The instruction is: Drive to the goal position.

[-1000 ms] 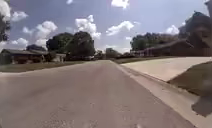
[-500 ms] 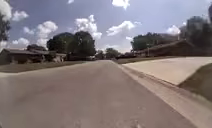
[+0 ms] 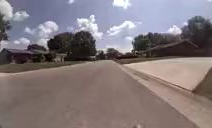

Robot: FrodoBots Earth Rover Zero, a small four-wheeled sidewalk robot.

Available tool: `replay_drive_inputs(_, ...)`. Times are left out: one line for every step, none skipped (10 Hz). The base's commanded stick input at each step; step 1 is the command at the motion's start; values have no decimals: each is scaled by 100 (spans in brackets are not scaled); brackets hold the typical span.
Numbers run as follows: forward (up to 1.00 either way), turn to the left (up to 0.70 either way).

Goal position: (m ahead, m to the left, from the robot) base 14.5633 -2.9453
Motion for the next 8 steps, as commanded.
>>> replay_drive_inputs(70,0)
replay_drive_inputs(70,0)
replay_drive_inputs(70,-3)
replay_drive_inputs(70,-3)
replay_drive_inputs(70,-2)
replay_drive_inputs(70,-1)
replay_drive_inputs(70,0)
replay_drive_inputs(70,0)
